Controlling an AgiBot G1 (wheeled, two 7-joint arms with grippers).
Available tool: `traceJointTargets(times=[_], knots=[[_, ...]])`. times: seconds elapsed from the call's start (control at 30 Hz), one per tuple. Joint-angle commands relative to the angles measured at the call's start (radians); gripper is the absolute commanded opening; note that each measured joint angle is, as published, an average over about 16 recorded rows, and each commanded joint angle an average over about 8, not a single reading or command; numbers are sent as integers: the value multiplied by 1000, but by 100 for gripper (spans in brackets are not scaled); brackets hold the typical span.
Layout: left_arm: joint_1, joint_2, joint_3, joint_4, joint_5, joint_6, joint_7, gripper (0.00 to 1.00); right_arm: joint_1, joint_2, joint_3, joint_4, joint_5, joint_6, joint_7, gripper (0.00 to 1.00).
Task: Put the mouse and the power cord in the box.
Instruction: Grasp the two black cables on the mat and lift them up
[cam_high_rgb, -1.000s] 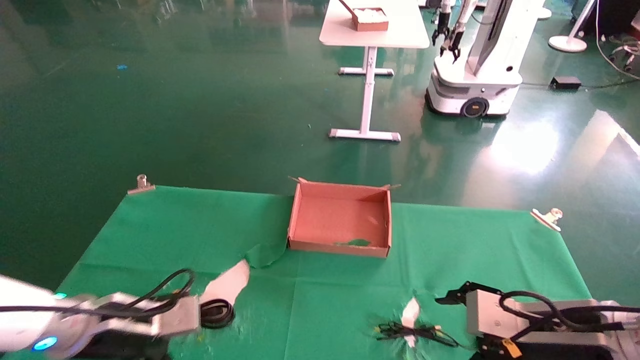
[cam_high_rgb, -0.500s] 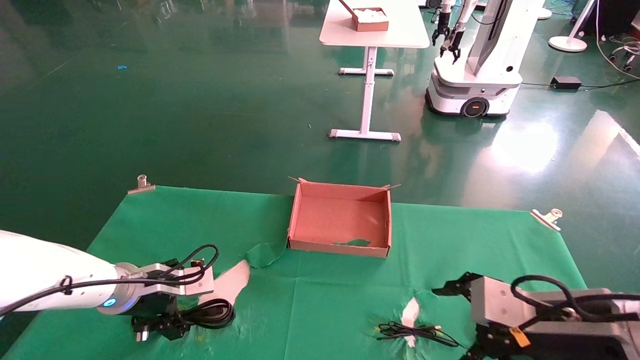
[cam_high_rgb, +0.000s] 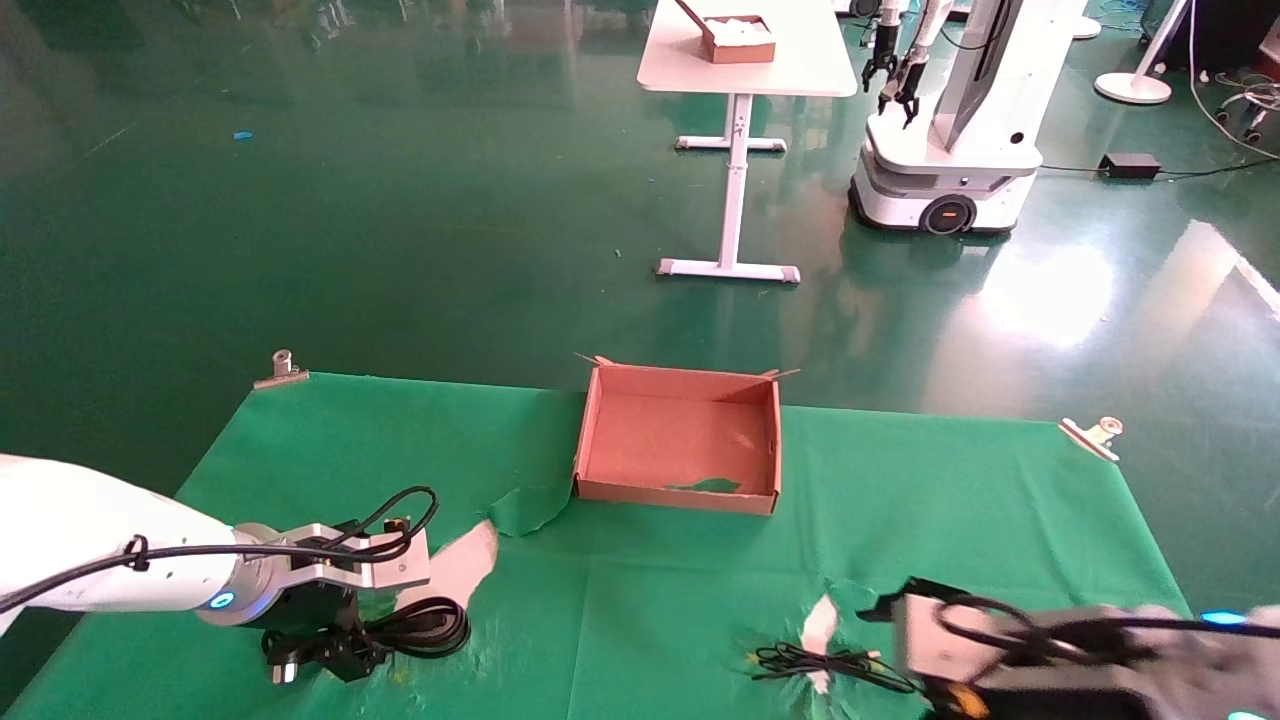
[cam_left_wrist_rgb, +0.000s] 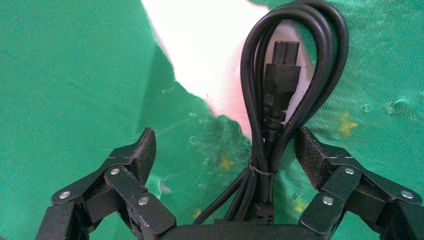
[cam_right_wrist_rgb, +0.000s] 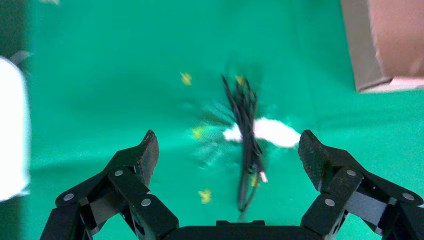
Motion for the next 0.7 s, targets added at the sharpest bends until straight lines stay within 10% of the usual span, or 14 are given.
traceJointTargets(times=[0.03, 0.33, 0.43, 0.63, 0.7], knots=[[-1, 1, 0, 5, -1, -1, 4, 100, 18, -39, -30, -26, -71, 14, 3, 100], [-4, 3, 0, 13, -3, -2, 9, 100, 105, -212, -104, -270, -233, 82, -33, 100], [-4, 4, 0, 14, -3, -3, 10, 72, 120, -243, -109, -329, -242, 96, -44, 97], [-4, 4, 0, 16, -2, -4, 10, 0, 137, -280, -116, -394, -257, 110, -56, 22], [-4, 5, 0, 17, -2, -4, 10, 0, 140, -285, -117, -403, -259, 113, -58, 0]])
